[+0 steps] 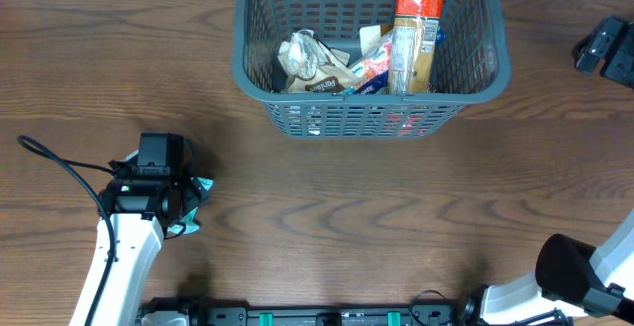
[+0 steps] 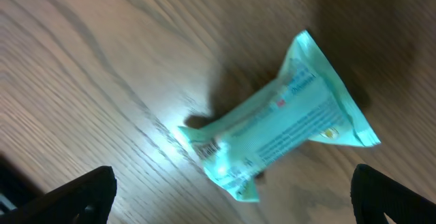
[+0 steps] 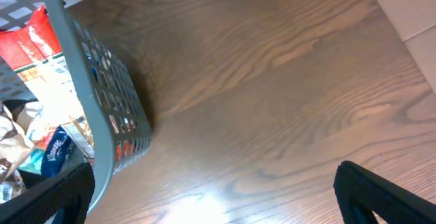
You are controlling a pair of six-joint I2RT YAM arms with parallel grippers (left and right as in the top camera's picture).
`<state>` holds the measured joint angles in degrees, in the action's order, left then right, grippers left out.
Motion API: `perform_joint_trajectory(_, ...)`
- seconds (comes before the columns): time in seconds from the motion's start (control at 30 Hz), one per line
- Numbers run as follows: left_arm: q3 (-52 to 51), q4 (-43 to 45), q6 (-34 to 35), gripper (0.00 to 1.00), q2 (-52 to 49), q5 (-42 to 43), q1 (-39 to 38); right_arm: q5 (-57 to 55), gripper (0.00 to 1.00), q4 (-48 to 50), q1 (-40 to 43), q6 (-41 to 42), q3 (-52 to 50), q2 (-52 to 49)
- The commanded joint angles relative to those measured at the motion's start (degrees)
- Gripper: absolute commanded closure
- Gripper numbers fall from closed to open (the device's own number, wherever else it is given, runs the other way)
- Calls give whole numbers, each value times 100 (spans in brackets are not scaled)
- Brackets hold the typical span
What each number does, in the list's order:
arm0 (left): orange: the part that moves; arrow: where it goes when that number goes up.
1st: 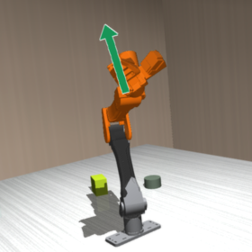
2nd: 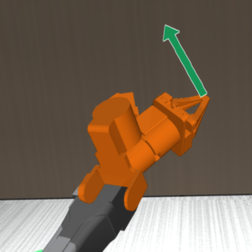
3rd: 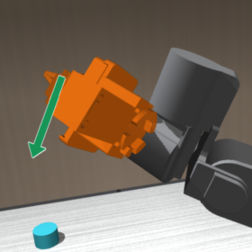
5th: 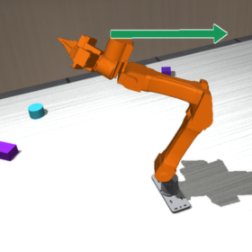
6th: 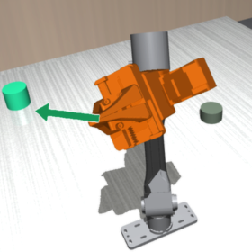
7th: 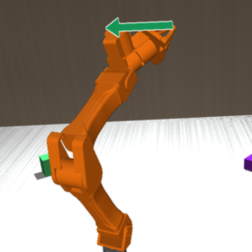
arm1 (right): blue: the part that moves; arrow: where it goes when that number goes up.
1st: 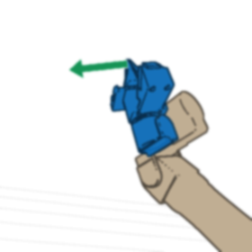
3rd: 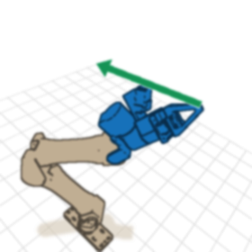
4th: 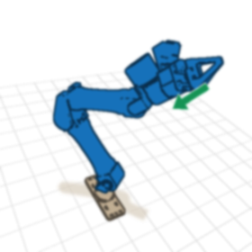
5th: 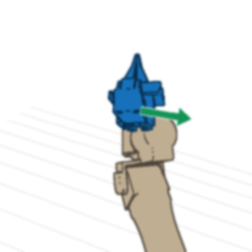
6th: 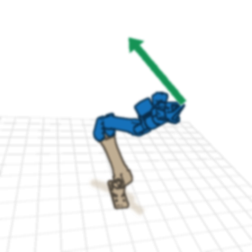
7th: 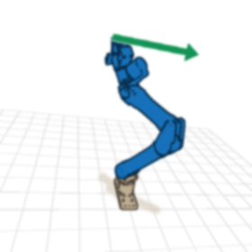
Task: Pack container
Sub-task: 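Align and close the left gripper on the wipes packet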
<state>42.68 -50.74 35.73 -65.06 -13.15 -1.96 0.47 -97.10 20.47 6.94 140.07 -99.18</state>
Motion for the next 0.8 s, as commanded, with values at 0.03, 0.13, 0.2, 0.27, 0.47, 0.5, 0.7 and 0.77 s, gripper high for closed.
perform_joint_trajectory(0.03, 9, 2, -122, 1, -24, -345, 28, 42, 1, -17, 24, -83, -15, -7)
perform_joint_trajectory(0.13, 7, 9, -129, 1, -107, -345, 28, 39, 1, -17, 22, -85, -15, -7)
perform_joint_trajectory(0.2, 7, 66, -219, 1, -219, -328, 28, 39, 1, -17, 24, -87, -15, -7)
perform_joint_trajectory(0.27, 7, 173, -621, 1, -361, -138, 28, 37, 1, -17, 24, -146, -15, -7)
perform_joint_trajectory(0.47, 7, 409, -1556, 1, -741, 118, 28, -7, 1, -17, 24, -153, -15, -7)
perform_joint_trajectory(0.5, 7, 400, -1705, 1, -789, 118, 28, -4, 1, -17, 24, -195, -15, -7)
perform_joint_trajectory(0.7, 7, 302, -2092, 1, -850, 621, 28, -28, 1, -17, 24, -238, -15, -7)
perform_joint_trajectory(0.77, 7, 297, -2090, 1, -850, 1029, 28, -26, 1, -17, 24, -278, -15, -7)
